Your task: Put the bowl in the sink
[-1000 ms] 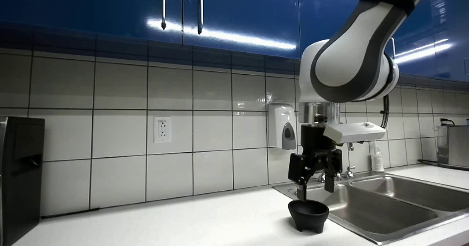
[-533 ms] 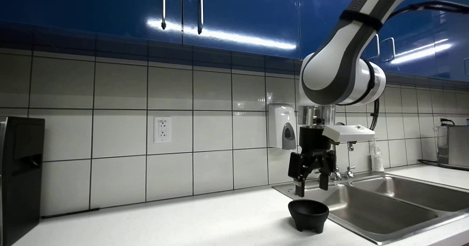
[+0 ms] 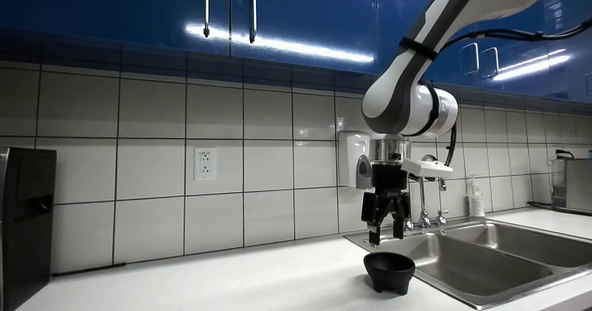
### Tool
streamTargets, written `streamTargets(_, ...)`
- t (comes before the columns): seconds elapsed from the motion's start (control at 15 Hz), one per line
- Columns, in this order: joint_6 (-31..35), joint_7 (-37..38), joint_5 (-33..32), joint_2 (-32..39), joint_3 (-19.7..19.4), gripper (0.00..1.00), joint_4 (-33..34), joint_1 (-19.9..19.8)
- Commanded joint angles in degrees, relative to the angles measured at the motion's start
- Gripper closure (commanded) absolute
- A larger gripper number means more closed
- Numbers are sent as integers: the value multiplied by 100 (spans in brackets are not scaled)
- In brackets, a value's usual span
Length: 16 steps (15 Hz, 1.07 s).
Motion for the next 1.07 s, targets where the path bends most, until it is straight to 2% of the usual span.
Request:
streamTargets(0.0,-479,-383,8,584,40,0,699,-168)
streamTargets(0.47,-590,-239,-126,1396,152,0,1337,-273)
streamTargets(1.0,-566,-229,-100,1853,181,0,1576,-467)
